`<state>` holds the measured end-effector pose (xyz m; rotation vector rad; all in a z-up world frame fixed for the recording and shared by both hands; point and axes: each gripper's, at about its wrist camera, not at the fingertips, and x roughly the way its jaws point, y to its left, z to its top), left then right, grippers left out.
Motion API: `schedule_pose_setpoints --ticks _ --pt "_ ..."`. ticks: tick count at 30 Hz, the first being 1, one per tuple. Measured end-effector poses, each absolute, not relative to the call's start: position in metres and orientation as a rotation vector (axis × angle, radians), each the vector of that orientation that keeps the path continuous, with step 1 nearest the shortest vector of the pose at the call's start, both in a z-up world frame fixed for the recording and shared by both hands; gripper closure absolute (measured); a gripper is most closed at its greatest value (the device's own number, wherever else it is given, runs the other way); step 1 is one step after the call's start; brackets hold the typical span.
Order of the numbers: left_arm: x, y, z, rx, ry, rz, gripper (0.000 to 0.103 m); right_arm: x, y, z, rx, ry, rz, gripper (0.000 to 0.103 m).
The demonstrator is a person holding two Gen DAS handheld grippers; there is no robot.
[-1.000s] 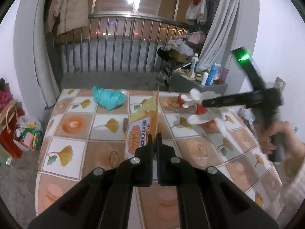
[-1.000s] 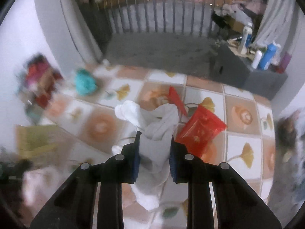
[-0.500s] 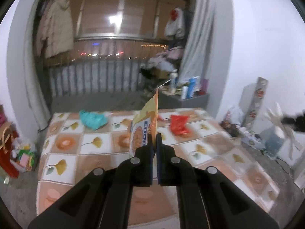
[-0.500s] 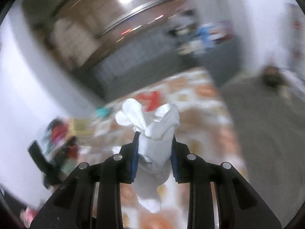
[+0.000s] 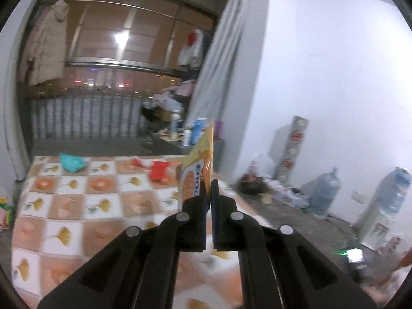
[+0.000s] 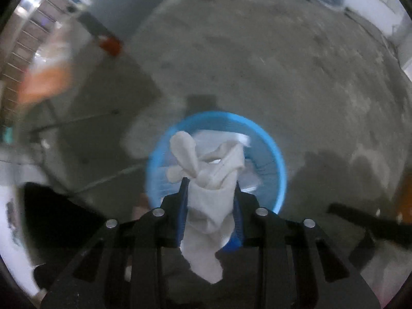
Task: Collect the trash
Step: 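Carry tissue and snack bag to the basket and open both grippers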
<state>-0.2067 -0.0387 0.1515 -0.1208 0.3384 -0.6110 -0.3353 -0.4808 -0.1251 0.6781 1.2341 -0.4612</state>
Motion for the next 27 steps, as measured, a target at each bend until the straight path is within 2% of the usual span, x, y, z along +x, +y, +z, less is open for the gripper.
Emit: schedule_pose_setpoints --ticks 1,2,5,8,11,13,20,22,23,24,27 --pt "-0.215 -0.044 0.154 -0.119 0.337 -0.628 0.1 -0.329 -0.489 -0.147 0.671 1.273 -0.475 0.042" --pt "-0.223 -0.053 0.156 -0.112 0.346 -0.652 0.1 -0.326 -0.496 -0.164 0.662 1.295 -0.453 0.036" --pt "-0.247 -0.088 0.156 -0.055 0.394 -0.736 0.1 -0.323 -0.504 -0.19 0.688 1.34 -0.444 0.028" --pt "-0.268 -0.129 0.144 0.031 0.447 -0.83 0.1 -0.338 -0.52 -0.183 0.78 1.277 -0.445 0.026" --pt "-0.284 -0.187 0.117 0.075 0.62 -1.018 0.1 -0.357 -0.536 -0.156 0.855 1.149 -0.49 0.022" --pt "-0.294 -0.243 0.081 0.154 0.791 -1.174 0.1 -0.374 -0.553 -0.145 0.868 1.073 -0.526 0.02" --pt "-0.294 -0.401 -0.067 0.378 1.178 -1.193 0.098 -0.399 -0.588 -0.095 0.887 0.85 -0.63 0.02" --pt "-0.298 -0.43 -0.103 0.516 1.194 -1.153 0.083 -0.401 -0.587 -0.088 0.91 0.812 -0.595 0.02" --pt "-0.3 -0.444 -0.124 0.608 1.182 -1.112 0.066 -0.402 -0.587 -0.087 0.916 0.803 -0.587 0.02" --pt "-0.301 -0.454 -0.145 0.681 1.183 -1.064 0.055 -0.402 -0.587 -0.085 0.923 0.792 -0.577 0.02" --pt "-0.296 -0.458 -0.181 0.719 1.257 -0.995 0.053 -0.403 -0.588 -0.082 0.93 0.784 -0.555 0.02"
